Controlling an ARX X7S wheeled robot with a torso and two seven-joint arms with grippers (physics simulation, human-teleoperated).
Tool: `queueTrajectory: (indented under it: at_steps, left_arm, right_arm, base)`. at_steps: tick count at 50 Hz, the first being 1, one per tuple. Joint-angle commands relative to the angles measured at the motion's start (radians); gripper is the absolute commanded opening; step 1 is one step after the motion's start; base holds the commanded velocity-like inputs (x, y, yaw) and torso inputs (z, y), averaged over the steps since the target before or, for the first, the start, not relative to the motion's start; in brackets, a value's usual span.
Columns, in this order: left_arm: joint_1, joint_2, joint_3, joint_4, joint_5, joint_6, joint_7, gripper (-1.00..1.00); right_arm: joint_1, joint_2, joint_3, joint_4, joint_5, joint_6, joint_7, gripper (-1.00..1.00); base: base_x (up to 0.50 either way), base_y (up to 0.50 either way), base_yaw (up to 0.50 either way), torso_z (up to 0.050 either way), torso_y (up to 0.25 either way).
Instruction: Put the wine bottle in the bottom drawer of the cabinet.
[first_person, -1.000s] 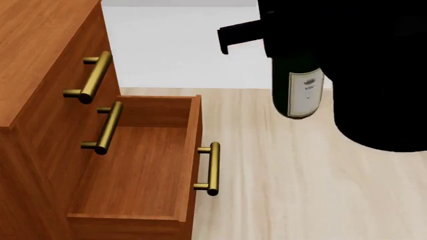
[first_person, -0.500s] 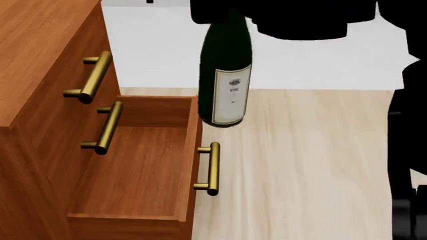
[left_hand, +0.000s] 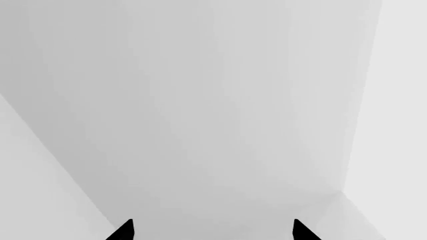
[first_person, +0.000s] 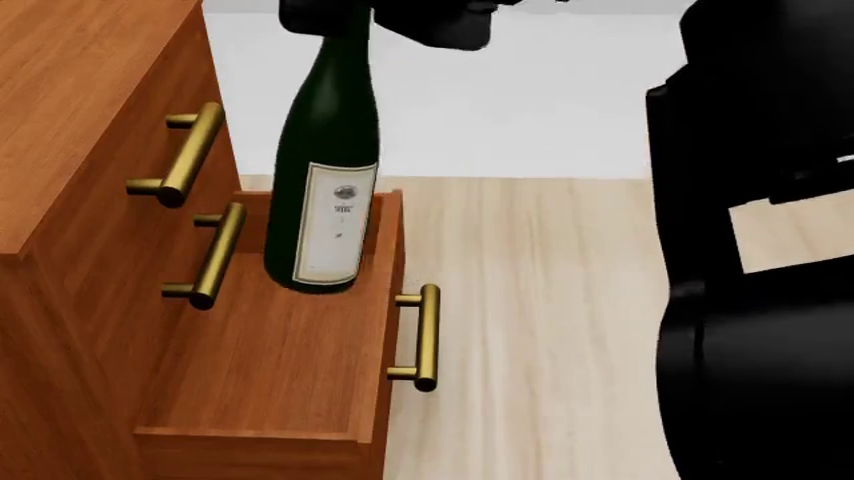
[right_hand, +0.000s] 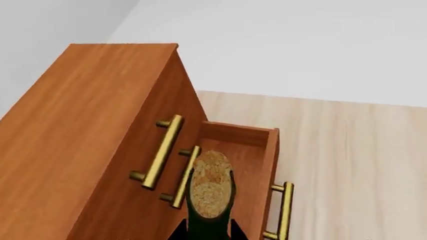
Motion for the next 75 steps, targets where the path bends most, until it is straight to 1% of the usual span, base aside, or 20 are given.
queueTrajectory:
  at_steps: [1,2,4,5,8,13,15,19,24,28,30,40,44,49,52,57,64,68,70,75]
  left_arm:
    - [0.005,-0.001,0.006,-0.003,0.003,0.005,0.002,1.0]
    - [0.006,0.0,0.006,-0.004,0.004,0.008,0.004,1.0]
    - [0.006,-0.002,0.008,-0.002,0.003,0.005,0.001,1.0]
    - [0.005,-0.003,0.009,0.0,0.004,0.005,-0.002,1.0]
    - [0.006,-0.002,0.01,-0.004,0.005,0.008,0.001,1.0]
    - [0.007,-0.001,0.014,-0.007,0.006,0.01,0.0,1.0]
    - [0.009,0.0,0.015,-0.007,0.007,0.012,0.003,1.0]
    - [0.005,-0.007,0.014,0.001,-0.004,0.001,-0.009,1.0]
    - [0.023,0.009,0.007,-0.004,0.001,0.022,0.016,1.0]
    - [0.012,0.001,0.022,-0.006,0.008,0.02,0.005,1.0]
    - [0.013,0.0,0.024,-0.006,0.007,0.019,0.005,1.0]
    - [0.02,0.002,0.024,-0.006,0.002,0.023,0.009,1.0]
    - [0.017,-0.001,0.026,-0.004,0.0,0.021,0.004,1.0]
    - [0.016,-0.004,0.028,-0.002,-0.004,0.017,-0.002,1.0]
    - [0.015,-0.005,0.027,0.0,-0.007,0.016,-0.005,1.0]
    - [0.032,0.01,0.016,-0.006,-0.008,0.034,0.019,1.0]
    - [0.022,-0.002,0.029,-0.007,-0.008,0.025,0.003,1.0]
    - [0.035,0.005,0.022,-0.006,-0.012,0.032,0.015,1.0]
    - [0.043,0.012,0.018,-0.009,-0.011,0.04,0.028,1.0]
    - [0.026,-0.007,0.037,-0.002,-0.015,0.02,0.001,1.0]
  right_arm:
    - [0.071,-0.069,-0.062,0.226,-0.086,-0.035,-0.252,-1.0]
    - [0.07,-0.07,-0.073,0.226,-0.09,-0.039,-0.266,-1.0]
    - [0.047,-0.062,-0.057,0.226,-0.041,-0.054,-0.225,-1.0]
    - [0.046,-0.065,-0.086,0.226,-0.055,-0.059,-0.253,-1.0]
    - [0.026,-0.06,-0.121,0.227,-0.005,-0.075,-0.25,-1.0]
    - [0.01,-0.056,-0.25,0.227,0.117,-0.105,-0.271,-1.0]
    - [0.009,-0.054,-0.339,0.227,0.194,-0.123,-0.29,-1.0]
    - [0.014,-0.051,-0.59,0.227,0.424,-0.173,-0.35,-1.0]
    - [0.026,-0.058,-1.028,0.227,0.782,-0.25,-0.465,-1.0]
    - [0.045,-0.08,-1.358,0.227,1.023,-0.283,-0.564,-1.0]
    - [0.049,-0.087,-1.443,0.226,1.081,-0.289,-0.595,-1.0]
    - [0.025,-0.087,-1.445,0.226,1.057,-0.302,-0.584,-1.0]
    - [0.006,-0.087,-1.385,0.226,0.989,-0.301,-0.58,-1.0]
    - [-0.007,-0.087,-1.378,0.226,0.979,-0.307,-0.571,-1.0]
    - [-0.013,-0.087,-1.339,0.226,0.934,-0.301,-0.577,-1.0]
    - [-0.028,-0.087,-1.327,0.226,0.919,-0.306,-0.585,-1.0]
    - [-0.049,-0.087,-1.316,0.226,0.903,-0.312,-0.59,-1.0]
    - [-0.069,-0.087,-1.245,0.226,0.826,-0.304,-0.592,-1.0]
    - [-0.074,-0.087,-1.24,0.226,0.813,-0.307,-0.595,-1.0]
    - [-0.085,-0.087,-1.246,0.226,0.793,-0.315,-0.609,-1.0]
  base:
    - [0.0,0.0,0.0,0.0,0.0]
    - [0.0,0.0,0.0,0.0,0.0]
    - [0.0,0.0,0.0,0.0,0.005]
    - [0.0,0.0,0.0,0.0,0.0]
    - [0.0,0.0,0.0,0.0,0.0]
    - [0.0,0.0,0.0,0.0,0.0]
    - [0.0,0.0,0.0,0.0,0.0]
    - [0.0,0.0,0.0,0.0,0.0]
    - [0.0,0.0,0.0,0.0,0.0]
    - [0.0,0.0,0.0,0.0,0.003]
    - [0.0,0.0,0.0,0.0,0.0]
    - [0.0,0.0,0.0,0.0,0.0]
    - [0.0,0.0,0.0,0.0,0.0]
    - [0.0,0.0,0.0,0.0,0.002]
    - [0.0,0.0,0.0,0.003,0.0]
    - [0.0,0.0,0.0,0.0,0.0]
    - [0.0,0.0,0.0,0.0,0.0]
    - [0.0,0.0,0.0,0.0,0.003]
    - [0.0,0.0,0.0,0.0,0.0]
    - [0.0,0.0,0.0,0.0,0.0]
